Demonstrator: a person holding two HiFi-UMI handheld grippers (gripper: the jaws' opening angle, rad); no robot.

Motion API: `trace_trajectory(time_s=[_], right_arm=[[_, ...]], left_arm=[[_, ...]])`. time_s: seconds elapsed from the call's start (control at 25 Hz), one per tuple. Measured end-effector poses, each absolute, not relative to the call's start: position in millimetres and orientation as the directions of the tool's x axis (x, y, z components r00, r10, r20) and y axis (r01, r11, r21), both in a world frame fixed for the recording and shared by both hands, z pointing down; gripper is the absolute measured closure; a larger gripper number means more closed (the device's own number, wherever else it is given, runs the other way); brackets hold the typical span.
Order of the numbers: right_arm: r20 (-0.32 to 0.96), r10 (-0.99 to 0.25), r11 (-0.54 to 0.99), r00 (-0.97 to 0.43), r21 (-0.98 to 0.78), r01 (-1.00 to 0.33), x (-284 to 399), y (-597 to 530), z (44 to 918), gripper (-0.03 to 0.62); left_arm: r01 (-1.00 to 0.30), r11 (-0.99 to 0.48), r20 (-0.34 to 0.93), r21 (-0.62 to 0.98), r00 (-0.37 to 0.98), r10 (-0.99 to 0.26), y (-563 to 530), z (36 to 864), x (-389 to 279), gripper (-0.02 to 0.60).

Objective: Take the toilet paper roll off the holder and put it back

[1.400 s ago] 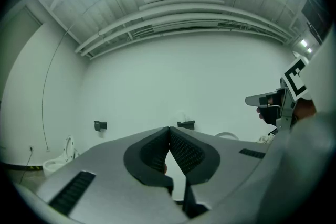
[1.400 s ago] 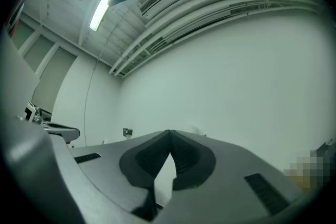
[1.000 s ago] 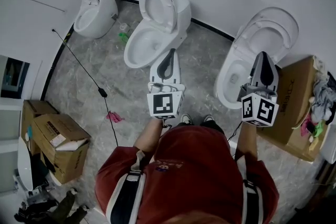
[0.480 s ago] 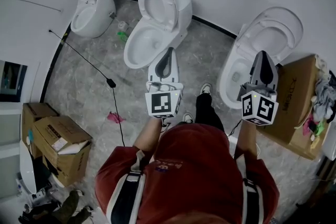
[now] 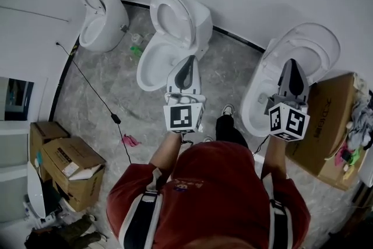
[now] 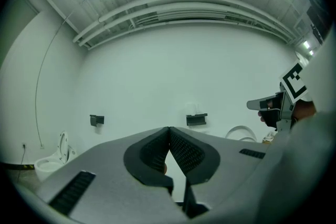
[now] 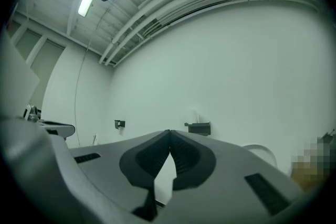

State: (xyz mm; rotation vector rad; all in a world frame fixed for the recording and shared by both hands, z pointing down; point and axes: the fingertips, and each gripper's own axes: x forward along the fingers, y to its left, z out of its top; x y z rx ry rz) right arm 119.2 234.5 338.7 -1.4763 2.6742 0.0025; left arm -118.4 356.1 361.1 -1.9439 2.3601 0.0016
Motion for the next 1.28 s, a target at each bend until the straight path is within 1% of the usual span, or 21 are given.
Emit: trace_trajectory(time_s=[0.08,0.32,0.56,0.76,0.96,1.28], right_arm=[[-0.069,-0.846,0.533,-0.529,-0.046,-0.845,117.2,210.5,339.9,0.588],[-0.048,-0.853,0.522,-0.520,-0.097,-0.847,129.0,140.4,347.4,0.588],[-0.036,-0.858,0.513,-0.512,-0.089,-0.854,144.1,81.0,349.6,0.588],[-0.040,-0.866,0.500,-0.498,-0.101,-0.860,157.9,32.2,350.4,0.588],[-0.046,-0.861,0.508,-0.506,-0.116,-0.854,162.3,6.7,353.7,0.587],[-0.062,-0.872,0.490,-0.486,-0.120,-0.863,170.5,-17.0,351.6,0.588]], left_arm=[[-0.982,0.184,-0.032,-0.050,-0.183,-0.983,329.9,360.9,-118.6,0.567],[-0.987,0.153,-0.058,-0.048,-0.151,-0.987,250.3,350.9,-105.9,0.566],[-0.991,0.134,-0.022,-0.011,-0.133,-0.991,182.9,351.8,-93.8,0.568],[-0.992,0.118,-0.065,-0.035,-0.116,-0.991,128.0,344.9,-83.1,0.567],[-0.993,0.111,-0.053,-0.044,-0.108,-0.993,98.0,342.7,-70.6,0.568],[-0.995,0.081,-0.069,-0.054,-0.077,-0.995,67.5,336.5,-57.6,0.568]])
